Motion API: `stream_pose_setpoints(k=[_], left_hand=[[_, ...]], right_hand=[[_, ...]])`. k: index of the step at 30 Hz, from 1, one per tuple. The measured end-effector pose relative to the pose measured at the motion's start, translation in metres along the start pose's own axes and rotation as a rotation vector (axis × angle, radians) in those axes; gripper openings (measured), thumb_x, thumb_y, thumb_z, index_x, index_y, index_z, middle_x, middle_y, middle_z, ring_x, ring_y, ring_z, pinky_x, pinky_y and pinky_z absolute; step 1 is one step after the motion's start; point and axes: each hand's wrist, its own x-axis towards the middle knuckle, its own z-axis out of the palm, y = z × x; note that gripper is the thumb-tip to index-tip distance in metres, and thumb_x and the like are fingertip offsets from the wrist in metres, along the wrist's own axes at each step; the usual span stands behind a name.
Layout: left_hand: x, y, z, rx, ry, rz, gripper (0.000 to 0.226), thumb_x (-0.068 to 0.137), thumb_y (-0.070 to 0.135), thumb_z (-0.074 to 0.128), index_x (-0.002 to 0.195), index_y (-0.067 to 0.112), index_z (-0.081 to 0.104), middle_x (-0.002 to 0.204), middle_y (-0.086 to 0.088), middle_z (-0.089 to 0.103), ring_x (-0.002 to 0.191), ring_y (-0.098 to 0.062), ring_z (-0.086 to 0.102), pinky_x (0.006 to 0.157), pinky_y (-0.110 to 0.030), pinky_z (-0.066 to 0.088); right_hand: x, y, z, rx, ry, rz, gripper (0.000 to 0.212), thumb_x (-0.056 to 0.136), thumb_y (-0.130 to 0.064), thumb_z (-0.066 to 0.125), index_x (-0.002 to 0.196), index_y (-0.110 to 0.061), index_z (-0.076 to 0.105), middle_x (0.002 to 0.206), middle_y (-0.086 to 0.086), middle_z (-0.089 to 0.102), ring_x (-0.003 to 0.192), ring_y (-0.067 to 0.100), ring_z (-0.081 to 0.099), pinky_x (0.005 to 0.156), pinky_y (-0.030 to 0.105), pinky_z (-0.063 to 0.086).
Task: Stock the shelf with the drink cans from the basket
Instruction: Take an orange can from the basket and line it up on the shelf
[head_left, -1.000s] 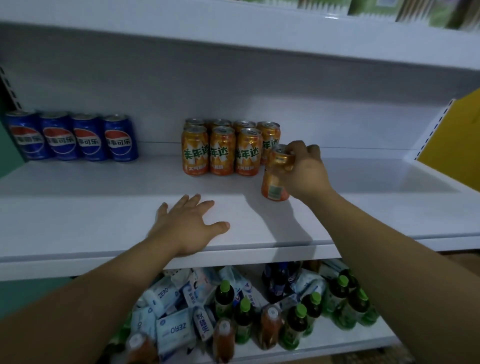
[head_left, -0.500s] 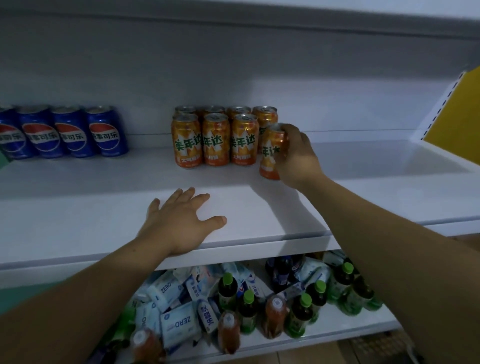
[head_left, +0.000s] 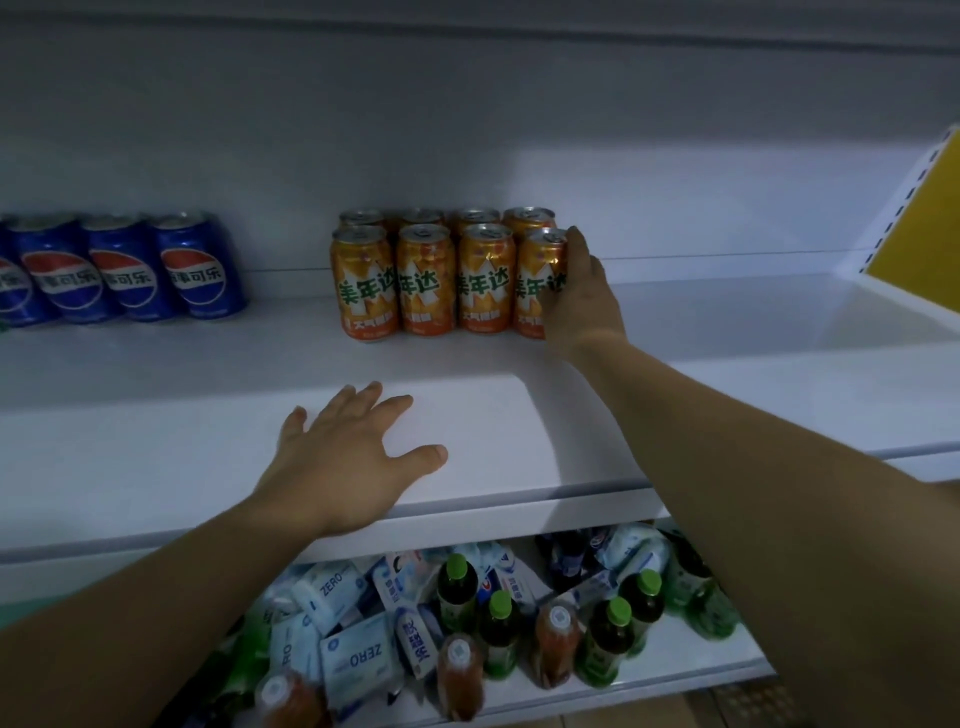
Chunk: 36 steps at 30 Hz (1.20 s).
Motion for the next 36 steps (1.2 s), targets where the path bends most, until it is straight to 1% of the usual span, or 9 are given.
stream_pose_setpoints(k=[7, 10, 12, 15, 18, 20, 24, 31, 36], left_hand=[[0.0, 0.001, 0.0, 0.01, -0.014, -0.001, 0.078, 0.081, 0.078, 0.025, 0.149, 0.041, 0.011, 0.16, 0.013, -0.001, 0.147, -0.009, -0.006, 0.118, -0.046, -0.004], [0.0, 0.001, 0.0, 0.003, -0.02, 0.003, 0.077, 0.082, 0.078, 0.027, 0.149, 0.042, 0.012, 0.16, 0.013, -0.001, 0.147, -0.009, -0.005, 0.118, -0.046, -0.004], [0.002, 0.001, -0.001, 0.0, -0.038, -0.002, 0.078, 0.082, 0.078, 0.027, 0.149, 0.042, 0.012, 0.16, 0.013, -0.002, 0.147, -0.009, -0.005, 0.118, -0.047, -0.004], [0.001, 0.002, -0.003, 0.025, -0.082, -0.004, 0.078, 0.083, 0.078, 0.025, 0.15, 0.041, 0.01, 0.16, 0.011, -0.004, 0.147, -0.012, -0.005, 0.118, -0.048, -0.003], [0.003, 0.004, -0.014, 0.084, -0.15, 0.008, 0.08, 0.084, 0.077, 0.025, 0.151, 0.037, 0.007, 0.161, 0.006, -0.004, 0.148, -0.017, -0.002, 0.118, -0.049, 0.002], [0.007, 0.013, -0.026, 0.127, -0.175, 0.045, 0.086, 0.083, 0.076, 0.034, 0.152, 0.03, 0.012, 0.161, 0.002, 0.006, 0.147, -0.021, 0.009, 0.118, -0.046, 0.013], [0.007, 0.073, -0.041, 0.08, -0.121, 0.292, 0.078, 0.083, 0.06, 0.055, 0.148, 0.024, 0.03, 0.155, 0.001, 0.026, 0.137, -0.019, 0.033, 0.112, -0.035, 0.031], [-0.054, 0.242, -0.017, 0.115, -0.155, 0.769, 0.067, 0.089, 0.052, 0.054, 0.146, 0.024, 0.034, 0.152, -0.001, 0.033, 0.136, -0.023, 0.036, 0.111, -0.038, 0.032], [-0.125, 0.336, 0.013, 0.179, -0.232, 1.016, 0.067, 0.088, 0.051, 0.055, 0.145, 0.021, 0.035, 0.149, -0.003, 0.038, 0.132, -0.023, 0.041, 0.107, -0.039, 0.038]], right_hand=[[0.01, 0.002, 0.01, -0.028, -0.031, 0.004, 0.077, 0.098, -0.014, 0.043, 0.154, -0.023, -0.009, 0.162, 0.007, 0.01, 0.137, 0.034, 0.036, 0.107, 0.044, 0.034], [0.014, -0.003, 0.001, -0.013, -0.164, 0.051, 0.095, 0.093, -0.019, 0.056, 0.151, -0.023, -0.019, 0.163, 0.009, 0.001, 0.143, 0.034, 0.026, 0.113, 0.045, 0.026], [0.015, -0.005, -0.006, -0.063, -0.248, 0.076, 0.108, 0.088, -0.032, 0.065, 0.15, -0.023, -0.023, 0.162, 0.01, -0.008, 0.147, 0.033, 0.015, 0.116, 0.043, 0.02], [0.001, -0.007, -0.026, -0.254, -0.31, 0.014, 0.11, 0.08, -0.062, 0.061, 0.153, -0.023, -0.011, 0.162, 0.005, -0.01, 0.149, 0.03, 0.006, 0.118, 0.039, 0.014], [-0.024, -0.003, -0.065, -0.362, -0.377, 0.021, 0.086, 0.092, -0.048, 0.057, 0.154, -0.013, 0.009, 0.161, 0.009, 0.014, 0.146, 0.028, 0.017, 0.115, 0.034, 0.02], [-0.042, 0.006, -0.099, -0.413, -0.361, 0.076, 0.08, 0.093, -0.044, 0.057, 0.153, -0.012, 0.017, 0.158, 0.01, 0.023, 0.142, 0.029, 0.027, 0.112, 0.034, 0.028], [-0.082, 0.028, -0.166, -0.479, -0.317, 0.194, 0.076, 0.094, -0.046, 0.055, 0.154, -0.015, 0.019, 0.158, 0.007, 0.024, 0.14, 0.029, 0.031, 0.11, 0.035, 0.03], [-0.207, 0.071, -0.279, -0.558, -0.209, 0.466, 0.073, 0.096, -0.046, 0.052, 0.154, -0.017, 0.018, 0.156, 0.007, 0.03, 0.131, 0.029, 0.043, 0.1, 0.038, 0.042], [-0.311, 0.092, -0.349, -0.605, -0.104, 0.662, 0.062, 0.095, -0.047, 0.053, 0.146, -0.018, 0.035, 0.145, 0.008, 0.044, 0.122, 0.028, 0.049, 0.087, 0.033, 0.042]])
